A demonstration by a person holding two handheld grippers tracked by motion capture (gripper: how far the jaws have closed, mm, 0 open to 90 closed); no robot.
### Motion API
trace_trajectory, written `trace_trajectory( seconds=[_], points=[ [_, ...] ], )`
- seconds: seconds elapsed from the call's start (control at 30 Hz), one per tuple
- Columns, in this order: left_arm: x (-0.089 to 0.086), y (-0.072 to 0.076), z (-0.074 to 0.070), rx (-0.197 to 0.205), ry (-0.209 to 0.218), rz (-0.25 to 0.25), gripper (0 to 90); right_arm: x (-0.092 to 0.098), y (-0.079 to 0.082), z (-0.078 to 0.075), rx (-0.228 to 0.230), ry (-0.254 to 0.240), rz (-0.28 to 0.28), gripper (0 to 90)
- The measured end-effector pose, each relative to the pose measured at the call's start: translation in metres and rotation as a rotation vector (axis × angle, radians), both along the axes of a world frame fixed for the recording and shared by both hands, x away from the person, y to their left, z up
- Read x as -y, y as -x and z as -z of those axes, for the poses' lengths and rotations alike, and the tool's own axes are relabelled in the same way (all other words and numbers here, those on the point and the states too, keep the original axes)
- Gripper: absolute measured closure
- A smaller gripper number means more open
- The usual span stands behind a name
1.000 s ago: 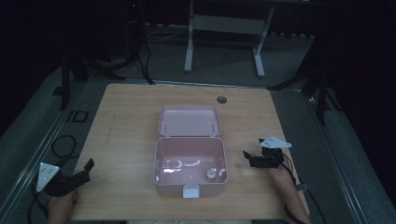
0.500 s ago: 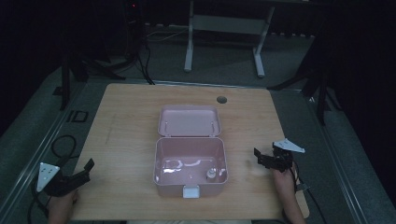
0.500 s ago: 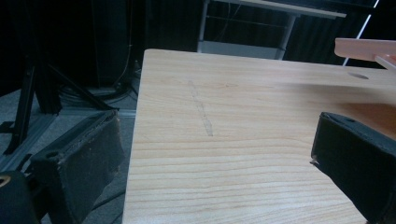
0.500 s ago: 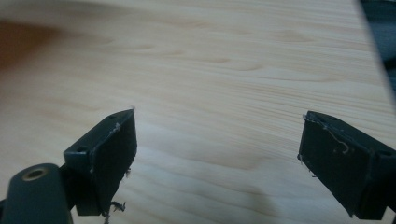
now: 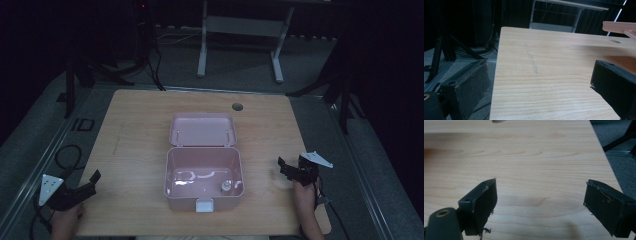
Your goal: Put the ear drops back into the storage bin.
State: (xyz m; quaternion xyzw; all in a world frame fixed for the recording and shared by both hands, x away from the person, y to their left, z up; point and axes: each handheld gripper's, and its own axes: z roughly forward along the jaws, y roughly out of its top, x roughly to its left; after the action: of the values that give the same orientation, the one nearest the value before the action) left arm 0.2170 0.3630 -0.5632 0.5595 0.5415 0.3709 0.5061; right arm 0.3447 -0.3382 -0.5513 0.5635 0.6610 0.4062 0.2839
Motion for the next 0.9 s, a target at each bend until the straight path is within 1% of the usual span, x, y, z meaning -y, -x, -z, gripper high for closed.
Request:
trace_trajectory(
  seconds=[0.07,0.13,0.17,0.2,0.27,0.4,0.43,0.5,0.63,0.67,0.73,0.9],
  points=[
    [0.000,0.000,0.000,-0.001,0.001,-0.001,2.4,0.002,0.000,0.001,-0.007,-0.028,0.005,10.9],
    [0.000,0.000,0.000,-0.001,0.002,-0.002,2.4,0.004,0.000,0.002,-0.016,-0.037,0.034,11.0],
    [0.000,0.000,0.000,-0.001,0.002,-0.002,2.4,0.006,0.000,0.002,-0.019,-0.053,0.034,10.9],
    [0.000,0.000,0.000,-0.001,0.003,-0.002,2.4,0.006,0.000,0.003,-0.022,-0.059,0.038,10.9],
    [0.000,0.000,0.000,0.001,0.004,-0.003,2.4,0.006,0.000,0.003,-0.030,-0.056,0.048,10.9],
    [-0.001,0.000,0.000,0.005,0.010,-0.006,2.4,0.007,0.000,0.003,-0.027,-0.062,0.056,11.0],
    [-0.002,0.001,0.000,0.004,0.014,-0.007,2.4,0.008,0.000,0.003,-0.024,-0.076,0.065,10.9],
    [-0.002,0.001,0.000,0.003,0.014,-0.007,2.4,0.009,0.000,0.003,-0.023,-0.094,0.064,11.0],
    [-0.002,0.001,0.000,0.004,0.015,-0.008,2.4,0.010,0.000,0.003,-0.024,-0.104,0.078,11.0],
    [-0.002,0.001,0.000,0.004,0.017,-0.009,2.4,0.012,0.000,0.003,-0.028,-0.117,0.091,10.9],
    [-0.002,0.001,0.000,0.003,0.017,-0.010,2.4,0.013,-0.001,0.003,-0.042,-0.125,0.097,11.0],
    [-0.002,0.001,0.000,0.003,0.019,-0.011,2.4,0.013,-0.004,0.004,-0.063,-0.123,0.101,11.0]
  ],
)
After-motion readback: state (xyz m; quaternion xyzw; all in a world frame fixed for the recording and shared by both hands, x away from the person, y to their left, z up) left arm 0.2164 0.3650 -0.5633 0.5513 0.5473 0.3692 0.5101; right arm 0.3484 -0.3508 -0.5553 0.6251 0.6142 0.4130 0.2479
